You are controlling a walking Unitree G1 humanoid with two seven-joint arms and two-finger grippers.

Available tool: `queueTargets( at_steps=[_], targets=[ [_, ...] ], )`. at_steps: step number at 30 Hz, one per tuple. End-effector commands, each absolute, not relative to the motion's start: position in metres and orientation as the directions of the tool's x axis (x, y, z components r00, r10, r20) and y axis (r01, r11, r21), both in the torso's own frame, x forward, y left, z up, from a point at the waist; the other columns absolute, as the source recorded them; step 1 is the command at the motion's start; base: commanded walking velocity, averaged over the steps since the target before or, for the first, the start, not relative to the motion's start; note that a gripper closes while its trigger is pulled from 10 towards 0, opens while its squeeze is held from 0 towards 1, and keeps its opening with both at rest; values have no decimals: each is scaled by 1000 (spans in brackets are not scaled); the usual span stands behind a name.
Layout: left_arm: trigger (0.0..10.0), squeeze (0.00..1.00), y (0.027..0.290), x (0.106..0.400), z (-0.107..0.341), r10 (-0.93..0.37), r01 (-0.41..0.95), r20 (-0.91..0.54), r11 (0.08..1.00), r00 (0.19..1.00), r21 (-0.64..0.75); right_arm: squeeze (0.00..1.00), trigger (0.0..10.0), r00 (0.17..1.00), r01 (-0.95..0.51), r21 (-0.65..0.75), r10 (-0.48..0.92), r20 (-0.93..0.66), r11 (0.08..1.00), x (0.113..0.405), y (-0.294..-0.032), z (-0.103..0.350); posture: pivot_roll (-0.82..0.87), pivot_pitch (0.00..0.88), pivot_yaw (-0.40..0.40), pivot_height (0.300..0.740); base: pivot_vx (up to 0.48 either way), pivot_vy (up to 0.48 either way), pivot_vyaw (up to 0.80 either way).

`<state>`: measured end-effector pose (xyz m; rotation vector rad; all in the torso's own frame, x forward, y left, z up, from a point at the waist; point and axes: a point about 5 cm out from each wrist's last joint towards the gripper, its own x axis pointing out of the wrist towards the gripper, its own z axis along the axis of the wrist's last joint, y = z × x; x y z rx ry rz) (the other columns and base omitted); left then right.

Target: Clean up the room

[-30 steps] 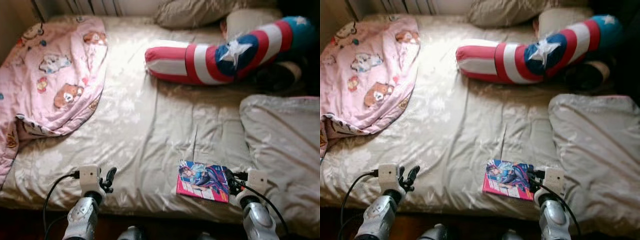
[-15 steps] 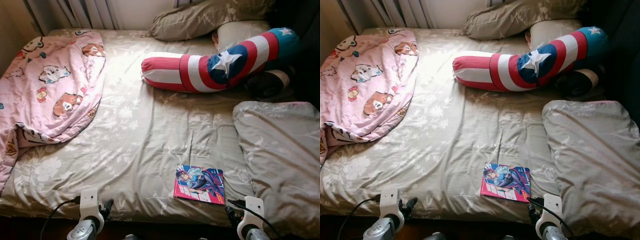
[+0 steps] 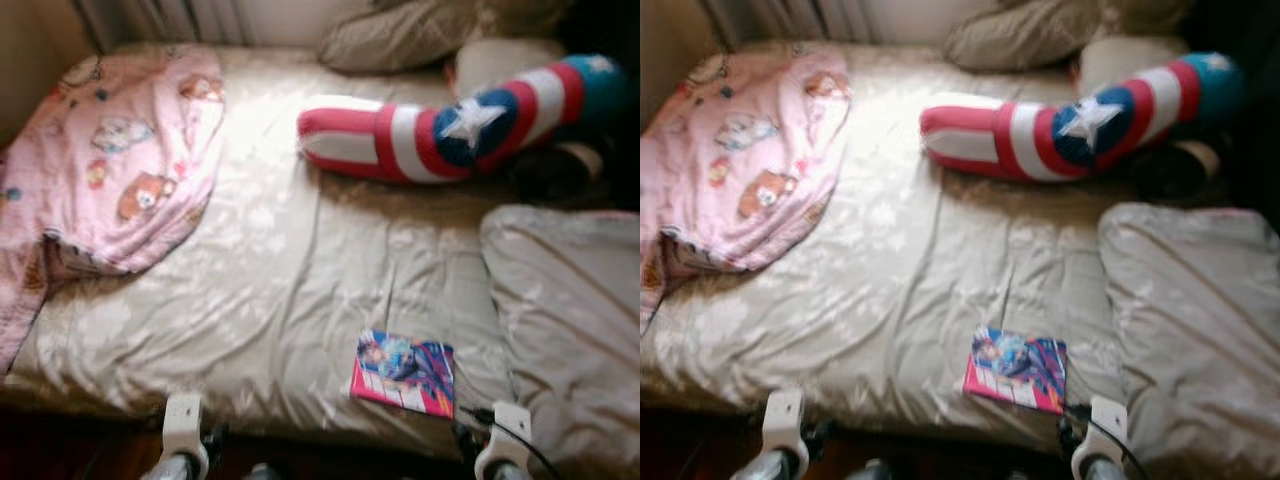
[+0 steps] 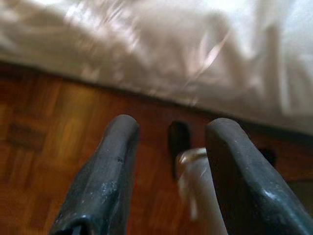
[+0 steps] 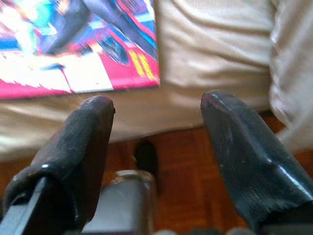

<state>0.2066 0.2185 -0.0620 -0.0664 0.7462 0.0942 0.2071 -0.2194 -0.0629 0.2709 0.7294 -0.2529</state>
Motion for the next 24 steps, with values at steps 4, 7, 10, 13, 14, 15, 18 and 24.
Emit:
queueTargets(
  at_steps=[4,7,10,13,14,15,18,24],
  targets=[
    [10000,0,223,194,-69,72,-108,-725,994,685,-3,0,10000,679,361,161,-141,-721,918,191,-221,-72,-14,187,12,740,0,263,0],
    [10000,0,224,192,-70,78,-120,-731,993,678,-5,0,10000,683,359,180,-126,-720,916,192,-218,-72,-14,185,13,740,0,261,0],
    [10000,0,224,191,-71,77,-118,-736,993,672,-4,0,10000,681,351,187,-113,-724,917,192,-215,-73,-13,184,12,740,0,289,0],
    [10000,0,224,190,-71,75,-113,-739,994,669,-2,0,10000,682,353,189,-114,-723,916,193,-214,-73,-12,184,13,740,0,361,0],
    [10000,0,224,190,-71,75,-110,-740,994,668,0,0,10000,682,355,193,-113,-722,915,193,-213,-73,-12,184,13,740,0,480,0],
    [10000,0,225,189,-71,76,-110,-742,994,667,3,0,10000,682,354,197,-108,-723,914,193,-211,-73,-9,183,13,740,0,480,0],
    [10000,0,228,188,-71,82,-115,-743,993,664,6,0,10000,681,350,201,-102,-725,915,193,-209,-74,-8,181,15,740,0,480,0],
    [10000,0,232,186,-71,86,-115,-745,993,662,13,0,10000,675,344,208,-88,-732,916,191,-205,-75,-11,174,19,740,0,480,0]
  ],
)
